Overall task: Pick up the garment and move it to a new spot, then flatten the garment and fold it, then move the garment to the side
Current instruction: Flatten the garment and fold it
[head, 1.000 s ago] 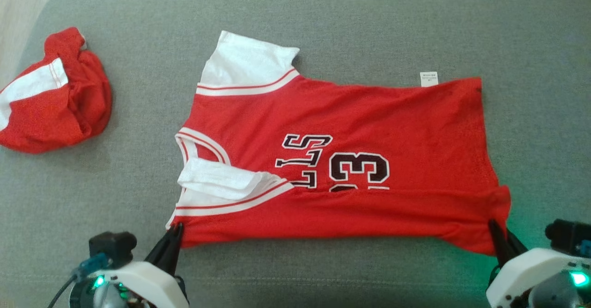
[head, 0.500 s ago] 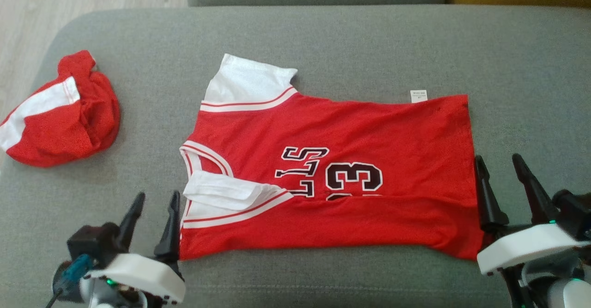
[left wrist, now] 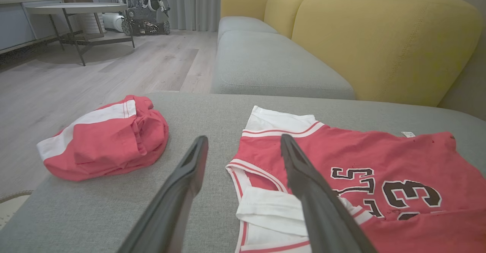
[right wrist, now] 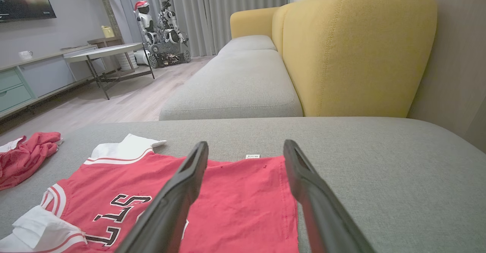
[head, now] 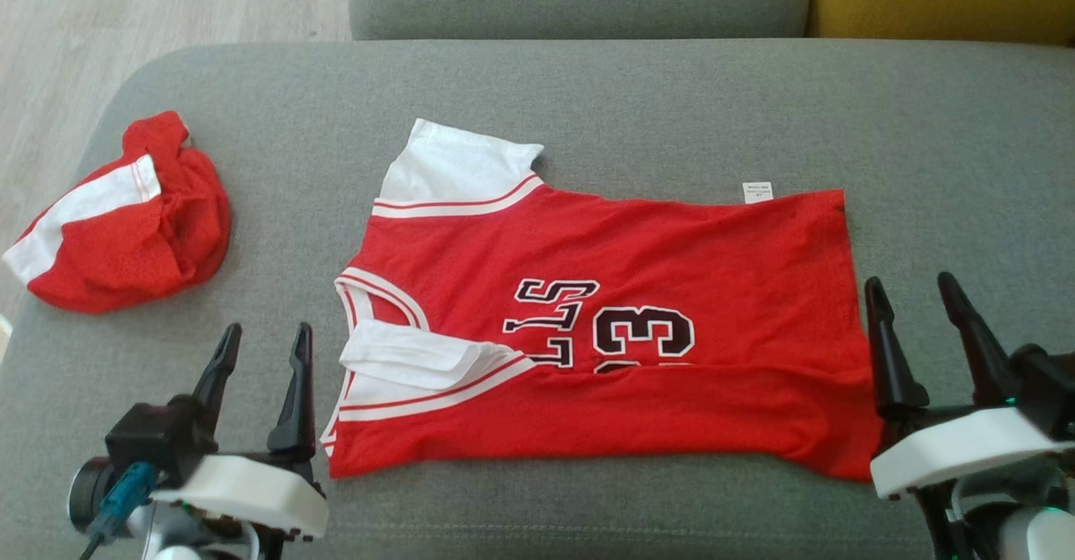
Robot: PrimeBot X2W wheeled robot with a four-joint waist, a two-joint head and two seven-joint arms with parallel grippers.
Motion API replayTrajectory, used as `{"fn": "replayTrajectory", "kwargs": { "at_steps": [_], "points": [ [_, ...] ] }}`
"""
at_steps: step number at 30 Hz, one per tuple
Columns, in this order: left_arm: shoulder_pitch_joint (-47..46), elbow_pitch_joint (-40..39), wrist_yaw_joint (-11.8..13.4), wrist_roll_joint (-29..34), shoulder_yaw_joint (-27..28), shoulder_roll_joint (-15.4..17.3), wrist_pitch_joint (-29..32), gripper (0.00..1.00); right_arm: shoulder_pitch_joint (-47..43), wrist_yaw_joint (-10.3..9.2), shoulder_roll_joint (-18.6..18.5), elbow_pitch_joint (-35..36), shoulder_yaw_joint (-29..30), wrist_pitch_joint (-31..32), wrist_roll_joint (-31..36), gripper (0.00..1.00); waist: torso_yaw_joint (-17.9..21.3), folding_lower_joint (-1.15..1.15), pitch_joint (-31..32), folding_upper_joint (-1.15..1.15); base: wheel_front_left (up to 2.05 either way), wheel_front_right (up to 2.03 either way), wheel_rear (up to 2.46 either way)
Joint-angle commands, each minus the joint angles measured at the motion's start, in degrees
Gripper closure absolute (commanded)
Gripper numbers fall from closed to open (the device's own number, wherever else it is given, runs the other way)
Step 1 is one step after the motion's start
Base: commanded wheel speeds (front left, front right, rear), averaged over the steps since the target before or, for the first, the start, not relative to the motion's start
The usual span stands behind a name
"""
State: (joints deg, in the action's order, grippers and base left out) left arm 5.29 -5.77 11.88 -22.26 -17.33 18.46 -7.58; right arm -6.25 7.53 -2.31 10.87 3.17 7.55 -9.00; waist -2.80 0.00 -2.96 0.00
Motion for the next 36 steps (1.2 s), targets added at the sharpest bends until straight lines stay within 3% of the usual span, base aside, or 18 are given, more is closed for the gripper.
{"fn": "replayTrajectory", "kwargs": {
  "at_steps": [1, 7, 16, 27, 36],
  "points": [
    [-2.3, -2.5, 0.2, 0.3, 2.5, 1.2, -0.3, 0.00, 1.5, -0.04, -0.6, 2.5, -1.0, -0.1, 0.1, 0.00, -0.1, 0.00, -0.2, 0.00, 0.00, 0.00, 0.00],
    [-5.5, -2.9, -1.2, -0.6, 2.4, 1.1, -0.8, 0.00, 2.7, -0.04, -0.6, 3.4, -0.6, 0.0, 0.1, 0.00, -0.2, 0.00, -3.4, 0.00, 0.00, 0.00, 0.00],
    [-24.5, 2.7, -7.2, -2.1, 0.6, -0.6, -0.2, 0.00, 8.0, -0.04, -0.6, 6.4, -0.4, 0.4, 1.7, 0.00, 0.6, 0.00, -14.1, 0.00, 0.00, 0.00, 0.00],
    [-52.5, 32.5, -16.2, -3.6, -2.7, -4.9, 0.2, 0.00, 14.1, -0.04, -0.6, 5.8, -3.4, -1.0, 2.0, 0.00, 4.7, 0.00, -23.8, 0.00, 0.00, 0.00, 0.00],
    [-63.6, 54.6, -19.2, -7.5, -5.2, -4.6, 1.6, 0.00, 15.6, -0.04, -0.6, 3.4, -4.5, -2.5, 0.6, 0.00, 7.4, 0.00, -26.5, 0.00, 0.00, 0.00, 0.00]
  ]
}}
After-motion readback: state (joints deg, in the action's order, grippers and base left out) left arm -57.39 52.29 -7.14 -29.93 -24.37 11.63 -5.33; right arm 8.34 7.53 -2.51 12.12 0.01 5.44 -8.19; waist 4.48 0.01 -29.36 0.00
